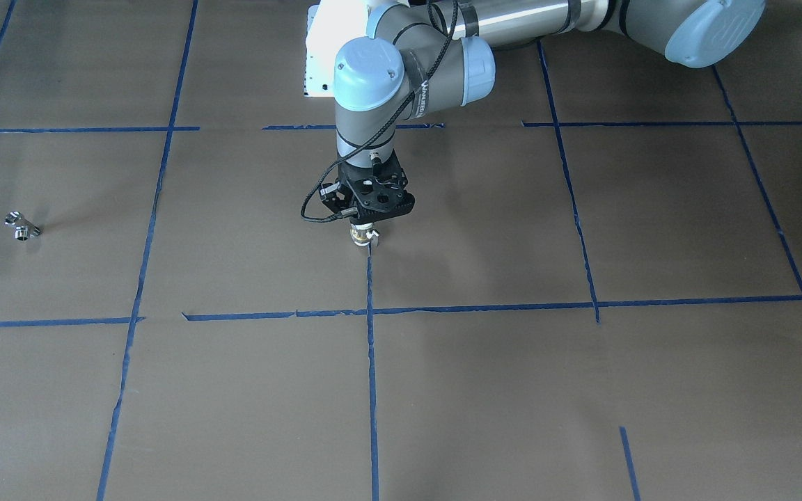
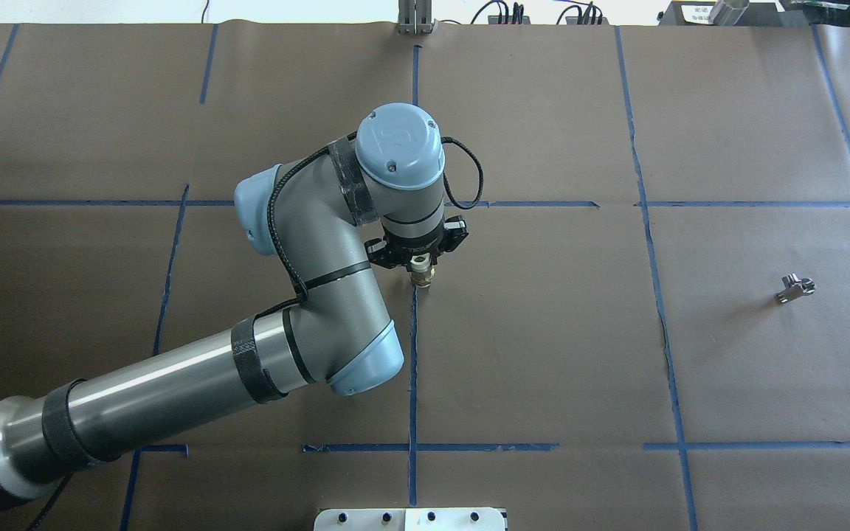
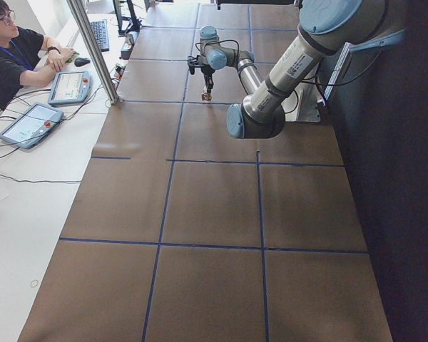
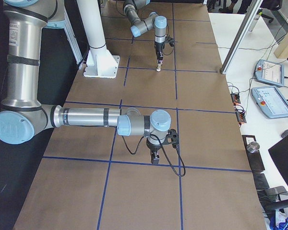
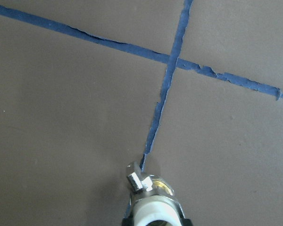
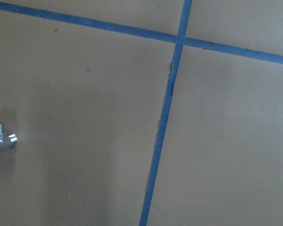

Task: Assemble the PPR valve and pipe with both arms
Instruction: 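Stand the white pipe piece upright and open the left gripper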

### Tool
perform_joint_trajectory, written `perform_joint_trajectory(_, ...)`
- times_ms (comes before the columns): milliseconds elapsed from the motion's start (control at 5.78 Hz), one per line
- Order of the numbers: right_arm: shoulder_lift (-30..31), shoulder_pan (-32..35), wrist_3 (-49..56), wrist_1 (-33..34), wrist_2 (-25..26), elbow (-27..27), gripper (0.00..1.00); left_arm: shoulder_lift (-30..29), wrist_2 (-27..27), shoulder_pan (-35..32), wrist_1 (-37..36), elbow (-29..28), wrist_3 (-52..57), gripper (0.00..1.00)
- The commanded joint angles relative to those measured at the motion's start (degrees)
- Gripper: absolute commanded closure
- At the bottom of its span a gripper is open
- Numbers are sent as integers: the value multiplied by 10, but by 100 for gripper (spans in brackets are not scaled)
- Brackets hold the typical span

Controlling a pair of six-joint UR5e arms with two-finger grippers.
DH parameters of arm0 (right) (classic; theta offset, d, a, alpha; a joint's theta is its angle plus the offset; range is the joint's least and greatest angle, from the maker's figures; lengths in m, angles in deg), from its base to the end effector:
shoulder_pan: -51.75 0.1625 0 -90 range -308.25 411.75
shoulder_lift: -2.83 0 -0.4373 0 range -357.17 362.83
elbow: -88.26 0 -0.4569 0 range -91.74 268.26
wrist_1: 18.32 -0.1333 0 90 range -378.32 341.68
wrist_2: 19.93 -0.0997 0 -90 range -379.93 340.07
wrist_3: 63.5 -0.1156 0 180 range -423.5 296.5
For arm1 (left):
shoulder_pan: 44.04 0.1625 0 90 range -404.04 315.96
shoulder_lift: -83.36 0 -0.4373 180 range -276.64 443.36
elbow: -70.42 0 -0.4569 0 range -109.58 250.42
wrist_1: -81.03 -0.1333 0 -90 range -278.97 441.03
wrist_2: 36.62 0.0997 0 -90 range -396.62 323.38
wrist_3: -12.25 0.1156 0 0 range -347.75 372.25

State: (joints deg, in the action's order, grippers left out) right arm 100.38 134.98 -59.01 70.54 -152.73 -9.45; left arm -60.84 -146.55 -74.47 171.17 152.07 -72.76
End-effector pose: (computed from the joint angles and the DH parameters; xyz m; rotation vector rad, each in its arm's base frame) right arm -0.0047 -0.5040 0.6773 0.0068 -0.7485 -0.1958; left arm 0.6598 -0.4965 0.0943 -0.0718 0.8590 -0.2767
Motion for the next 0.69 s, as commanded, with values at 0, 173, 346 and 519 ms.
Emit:
perform_joint_trajectory(0, 0, 0, 0, 0, 0, 1, 0, 2, 1, -1, -3, 3, 0, 100)
perform_joint_trajectory(173, 0, 0, 0, 0, 0, 2, 0, 8, 0, -1, -3, 3, 0, 100)
perform_joint_trajectory(346, 0, 0, 0, 0, 0, 2, 0, 12, -2, -1, -2, 4, 1, 93)
perform_joint_trajectory(519, 0, 0, 0, 0, 0, 2, 0, 13, -3, -1, -2, 4, 1, 33)
